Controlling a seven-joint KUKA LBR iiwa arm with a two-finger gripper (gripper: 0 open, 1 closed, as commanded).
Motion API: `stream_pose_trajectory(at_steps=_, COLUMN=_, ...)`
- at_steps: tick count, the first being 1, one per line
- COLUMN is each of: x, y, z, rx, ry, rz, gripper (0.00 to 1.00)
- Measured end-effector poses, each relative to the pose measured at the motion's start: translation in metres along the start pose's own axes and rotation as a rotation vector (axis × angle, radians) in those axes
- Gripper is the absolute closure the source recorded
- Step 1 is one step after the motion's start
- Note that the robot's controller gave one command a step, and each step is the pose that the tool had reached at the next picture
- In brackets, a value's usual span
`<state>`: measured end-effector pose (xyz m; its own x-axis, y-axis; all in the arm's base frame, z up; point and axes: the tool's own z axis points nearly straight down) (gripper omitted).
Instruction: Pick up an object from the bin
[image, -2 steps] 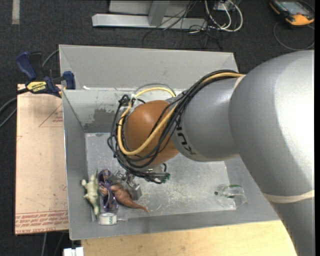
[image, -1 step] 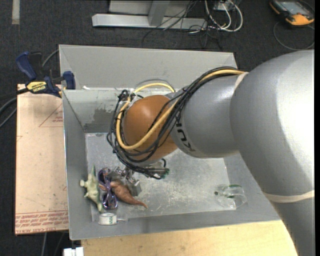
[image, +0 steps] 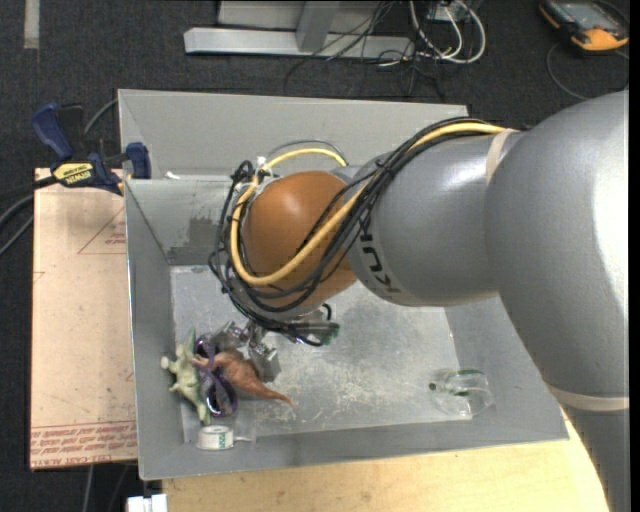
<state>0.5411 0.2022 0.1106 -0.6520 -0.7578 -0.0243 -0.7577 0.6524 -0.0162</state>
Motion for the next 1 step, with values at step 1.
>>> stream_pose_trajectory(at_steps=1, x=0.0118, y=0.0001, z=-0.0009, rx=-0.001, ry=0.006, rz=0.007, gripper=1.00)
